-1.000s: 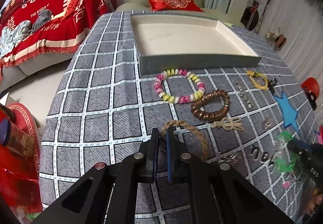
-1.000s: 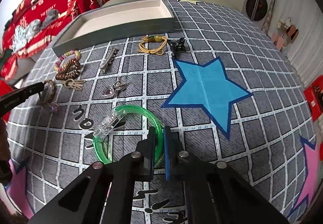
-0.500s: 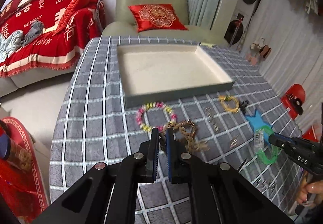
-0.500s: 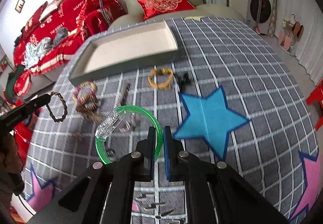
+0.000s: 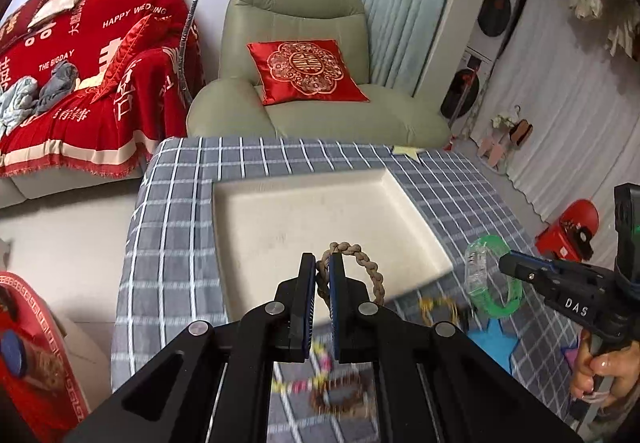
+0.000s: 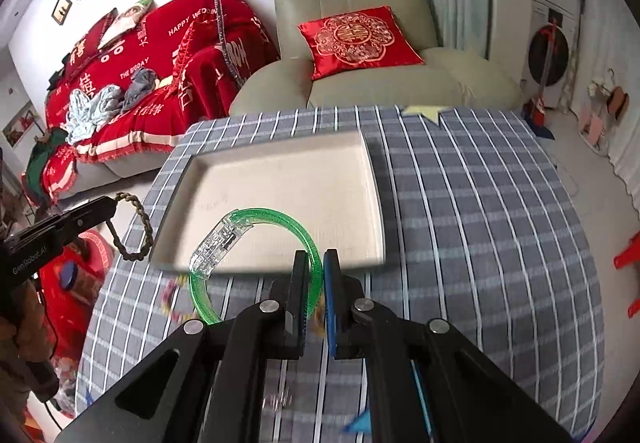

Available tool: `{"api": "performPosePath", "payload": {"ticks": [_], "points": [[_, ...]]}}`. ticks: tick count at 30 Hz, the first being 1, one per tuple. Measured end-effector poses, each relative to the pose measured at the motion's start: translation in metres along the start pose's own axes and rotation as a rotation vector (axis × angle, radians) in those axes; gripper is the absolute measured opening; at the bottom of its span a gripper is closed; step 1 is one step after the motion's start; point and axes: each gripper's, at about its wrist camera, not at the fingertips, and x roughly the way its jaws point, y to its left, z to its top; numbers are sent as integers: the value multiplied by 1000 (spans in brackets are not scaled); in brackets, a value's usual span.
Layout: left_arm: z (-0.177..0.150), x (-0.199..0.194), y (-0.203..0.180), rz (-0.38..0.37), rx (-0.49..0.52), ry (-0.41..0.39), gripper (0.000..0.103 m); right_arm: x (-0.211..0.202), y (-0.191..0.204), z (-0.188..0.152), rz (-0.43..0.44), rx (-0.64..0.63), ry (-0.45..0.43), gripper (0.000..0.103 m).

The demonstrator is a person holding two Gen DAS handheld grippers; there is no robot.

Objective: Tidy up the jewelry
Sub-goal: 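Carry the rope bracelet into the tray with the left tool while the right tool releases the bangle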

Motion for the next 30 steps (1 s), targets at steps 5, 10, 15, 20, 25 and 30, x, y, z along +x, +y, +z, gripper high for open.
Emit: {"api": "performPosePath", "payload": {"ticks": [5, 10, 15, 20, 25, 30], "points": [[29, 41, 5, 21, -17, 15, 23, 44, -1, 40, 3, 5, 24, 8], [39, 97, 16, 53, -13, 59, 23, 100, -6, 54, -15, 32, 79, 8], [34, 144, 22, 73, -16, 119, 23, 146, -12, 53, -44, 57, 117, 8], [24, 172, 24, 123, 9, 155, 23, 171, -15, 50, -63, 63, 143, 8], [18, 185, 25, 180, 30, 179, 23, 184, -17, 44, -80, 58, 167, 8], [15, 192, 20, 227, 63, 211, 23, 187, -16, 39, -84, 55, 171, 8]]}}
